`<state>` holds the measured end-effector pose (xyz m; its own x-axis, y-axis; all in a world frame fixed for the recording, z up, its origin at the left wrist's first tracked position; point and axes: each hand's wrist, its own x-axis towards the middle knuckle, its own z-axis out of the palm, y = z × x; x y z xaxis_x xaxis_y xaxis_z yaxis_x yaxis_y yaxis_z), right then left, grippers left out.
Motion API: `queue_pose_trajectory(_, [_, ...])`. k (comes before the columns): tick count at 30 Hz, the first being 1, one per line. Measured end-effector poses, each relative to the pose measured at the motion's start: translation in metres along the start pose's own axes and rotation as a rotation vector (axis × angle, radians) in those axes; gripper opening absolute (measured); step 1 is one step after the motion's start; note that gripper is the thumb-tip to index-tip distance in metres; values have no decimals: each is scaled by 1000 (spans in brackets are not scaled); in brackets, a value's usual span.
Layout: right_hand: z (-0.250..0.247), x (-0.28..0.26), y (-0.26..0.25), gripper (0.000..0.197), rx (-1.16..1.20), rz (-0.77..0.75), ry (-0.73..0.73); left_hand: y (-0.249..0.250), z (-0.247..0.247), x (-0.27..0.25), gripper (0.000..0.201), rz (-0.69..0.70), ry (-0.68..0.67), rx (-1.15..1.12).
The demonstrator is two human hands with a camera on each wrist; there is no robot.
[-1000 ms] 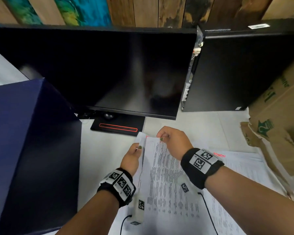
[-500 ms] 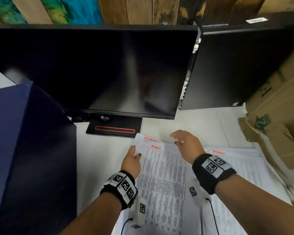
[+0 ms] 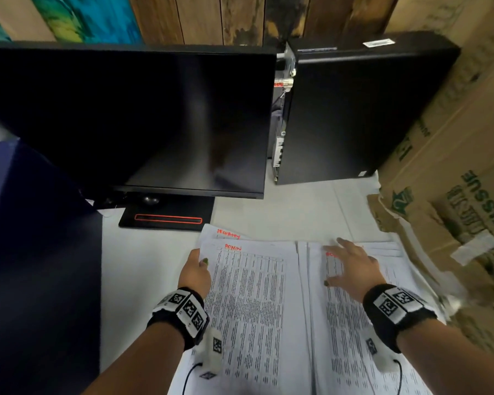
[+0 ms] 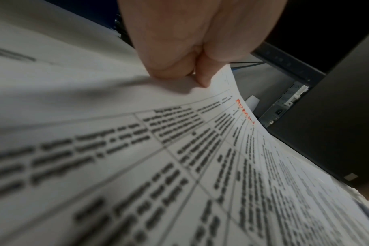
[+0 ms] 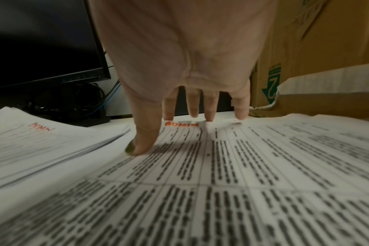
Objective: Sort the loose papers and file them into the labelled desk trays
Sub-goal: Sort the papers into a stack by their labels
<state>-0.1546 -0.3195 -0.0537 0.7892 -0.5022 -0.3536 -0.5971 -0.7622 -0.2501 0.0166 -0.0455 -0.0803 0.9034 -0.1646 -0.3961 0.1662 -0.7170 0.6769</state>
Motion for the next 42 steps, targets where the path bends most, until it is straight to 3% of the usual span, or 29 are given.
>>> queue_pose_trajectory(3, [4, -3, -2, 51, -12, -31, 81, -5, 3, 1, 20, 8, -17, -21])
queue_pose_trajectory(6, [6, -8, -6, 13, -14, -97, 166, 0, 1, -6, 22, -14, -16, -111])
queue_pose_trajectory(7, [6, -9, -8, 11, 10, -125, 168, 3, -1, -9, 24, -20, -7, -139])
queue_pose_trajectory(13, [-30, -8, -44, 20, 422, -204, -21, 3, -9, -16, 20, 0, -18, -223])
queue_pose_trajectory(22, [-62, 13, -130, 27, 429, -356, -65, -2, -18, -16, 19, -45, 24, -311])
queue_pose_trajectory(30, [-25, 22, -180, 16, 465, -246, -50, -12, -19, -10, 33, -8, 11, -330])
queue_pose_trajectory(34, [3, 19, -195, 29, 594, -193, -39, -9, -20, -15, 17, 14, -19, -330])
queue_pose_trajectory(38, [17, 19, -207, 31, 658, -190, 16, 1, -23, -28, 25, 74, -33, -368])
queue_pose_trajectory(42, [18, 18, -211, 26, 655, -217, 42, -2, -23, -27, 6, 105, -59, -228])
